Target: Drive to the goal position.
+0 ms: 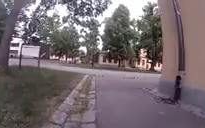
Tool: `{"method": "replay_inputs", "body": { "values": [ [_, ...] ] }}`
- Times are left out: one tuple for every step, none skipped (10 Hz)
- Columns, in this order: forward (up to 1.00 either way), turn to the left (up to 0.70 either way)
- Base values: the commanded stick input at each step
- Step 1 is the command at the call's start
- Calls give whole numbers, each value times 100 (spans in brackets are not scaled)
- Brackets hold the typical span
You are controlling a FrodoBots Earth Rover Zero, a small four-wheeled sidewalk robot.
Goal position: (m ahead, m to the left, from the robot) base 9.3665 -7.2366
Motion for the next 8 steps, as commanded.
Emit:
{"method": "replay_inputs", "body": {
  "values": [
    [45, -27],
    [45, -27],
    [45, -27],
    [45, -27],
    [45, -27],
    [45, -27],
    [45, -27],
    [45, -27]
  ]
}}
